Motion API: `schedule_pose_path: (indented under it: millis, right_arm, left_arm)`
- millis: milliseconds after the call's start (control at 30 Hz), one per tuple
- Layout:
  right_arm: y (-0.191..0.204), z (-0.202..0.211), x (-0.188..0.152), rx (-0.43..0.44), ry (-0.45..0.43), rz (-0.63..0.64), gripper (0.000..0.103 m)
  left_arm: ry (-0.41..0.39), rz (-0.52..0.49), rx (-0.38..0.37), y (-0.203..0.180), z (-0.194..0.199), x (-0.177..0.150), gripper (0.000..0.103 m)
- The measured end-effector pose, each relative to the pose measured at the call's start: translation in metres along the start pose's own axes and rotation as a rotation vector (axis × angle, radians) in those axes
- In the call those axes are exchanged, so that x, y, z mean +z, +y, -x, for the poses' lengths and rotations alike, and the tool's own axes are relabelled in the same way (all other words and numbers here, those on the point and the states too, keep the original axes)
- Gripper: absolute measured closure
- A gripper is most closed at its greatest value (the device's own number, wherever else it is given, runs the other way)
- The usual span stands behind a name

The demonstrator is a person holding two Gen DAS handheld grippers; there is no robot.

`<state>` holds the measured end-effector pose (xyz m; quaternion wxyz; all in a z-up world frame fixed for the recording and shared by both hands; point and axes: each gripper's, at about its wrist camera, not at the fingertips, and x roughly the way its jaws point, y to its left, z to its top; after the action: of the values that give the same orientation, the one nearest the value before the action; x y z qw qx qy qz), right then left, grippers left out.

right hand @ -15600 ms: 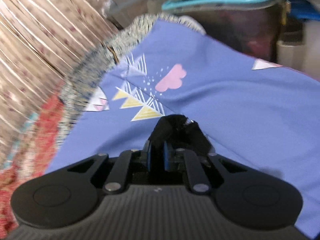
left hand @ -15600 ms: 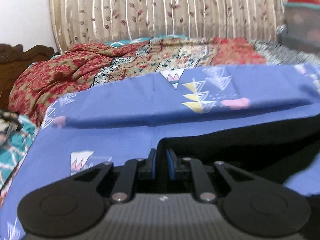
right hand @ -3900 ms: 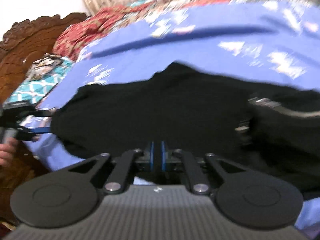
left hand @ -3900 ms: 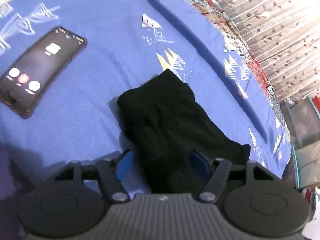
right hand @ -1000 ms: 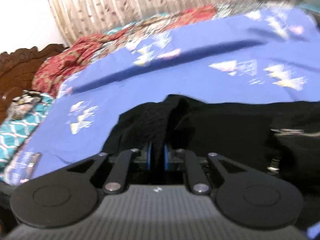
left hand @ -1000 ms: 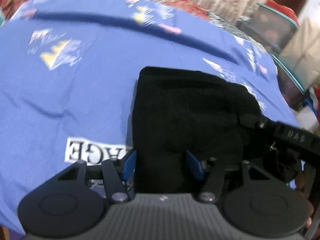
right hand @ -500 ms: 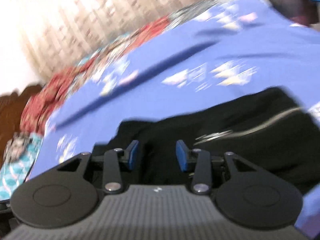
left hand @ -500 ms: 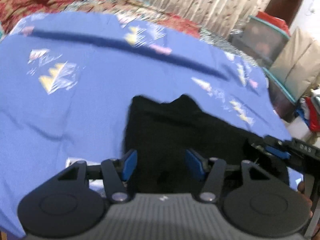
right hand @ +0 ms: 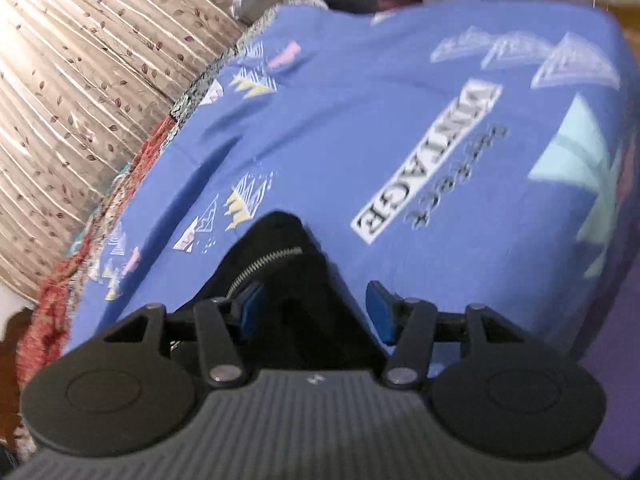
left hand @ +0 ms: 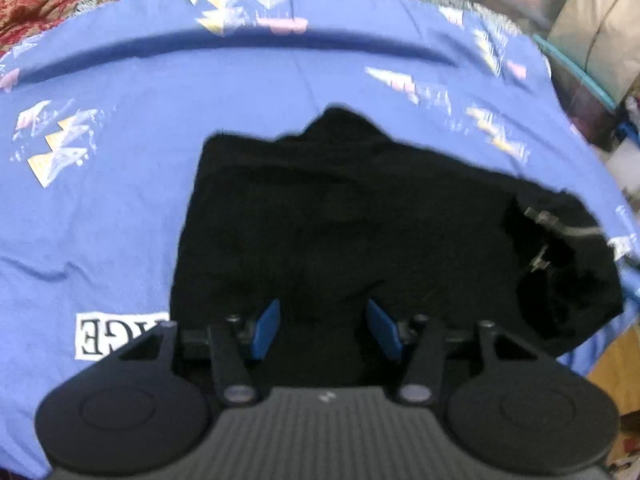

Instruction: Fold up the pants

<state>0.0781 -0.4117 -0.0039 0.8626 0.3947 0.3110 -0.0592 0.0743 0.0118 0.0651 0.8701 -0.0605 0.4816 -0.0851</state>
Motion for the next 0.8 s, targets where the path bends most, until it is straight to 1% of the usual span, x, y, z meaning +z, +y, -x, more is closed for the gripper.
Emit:
schedule_pose_path:
  millis: [67,100,133,167,200,233,267,333,433,467,533,633,667,700,733,767,800]
  right_arm:
    - [-0.003,-0.011,-0.004,0.029,0.062,-0.018,0.045]
    - [-0.002,-0.013,-0.008,0.046,0.095,-0.026,0.051]
    - [0.001,-0.015,-0.012,0.059,0.109,-0.022,0.074]
    - [0.008,-0.012,-0.014,0.068,0.111,0.004,0.084]
    - [0.016,-0.005,-0.017,0.078,0.106,0.04,0.084]
    - [0.027,0.003,-0.022,0.085,0.087,0.088,0.085]
    - [0.039,0.007,-0.026,0.1,0.074,0.143,0.086]
    - [0.07,0.015,-0.036,0.126,0.035,0.272,0.086]
    - [0.109,0.027,-0.059,0.145,-0.021,0.467,0.086]
    - [0.12,0.03,-0.067,0.146,-0.034,0.525,0.086]
    - [0.135,0.031,-0.081,0.153,-0.048,0.627,0.086]
    - [0.151,0.035,-0.099,0.162,-0.063,0.734,0.086]
    - [0.151,0.039,-0.103,0.165,-0.069,0.764,0.086]
    - [0.156,0.041,-0.107,0.172,-0.075,0.791,0.086]
    - [0.157,0.046,-0.111,0.181,-0.082,0.813,0.086]
    - [0.159,0.05,-0.113,0.191,-0.09,0.833,0.086]
    - [0.162,0.053,-0.116,0.195,-0.097,0.854,0.086]
  left_arm:
    - [-0.037,0.012,0.0,-0.004,0.015,0.01,0.05]
    - [-0.055,0.016,0.0,-0.005,0.023,0.013,0.048]
    - [-0.071,0.018,-0.003,-0.011,0.03,0.02,0.046]
    - [-0.084,0.013,-0.014,-0.018,0.035,0.026,0.044]
    - [-0.09,0.001,-0.033,-0.027,0.039,0.033,0.043]
    - [-0.09,-0.022,-0.062,-0.04,0.042,0.04,0.04]
    - [-0.088,-0.049,-0.086,-0.056,0.043,0.048,0.031]
    - [-0.084,-0.116,-0.133,-0.089,0.041,0.061,0.017]
    - [-0.069,-0.233,-0.203,-0.143,0.036,0.076,0.012]
    - [-0.068,-0.28,-0.215,-0.162,0.032,0.078,0.008]
    - [-0.053,-0.346,-0.222,-0.191,0.023,0.08,0.006]
    - [0.043,-0.376,-0.261,-0.217,0.002,0.08,0.006]
    - [0.076,-0.385,-0.264,-0.221,-0.005,0.079,0.014]
    - [0.101,-0.395,-0.254,-0.223,-0.012,0.078,0.026]
    - [0.125,-0.397,-0.234,-0.221,-0.019,0.077,0.06]
    - [0.151,-0.375,-0.225,-0.214,-0.027,0.076,0.072]
    - [0.157,-0.332,-0.234,-0.204,-0.03,0.075,0.076]
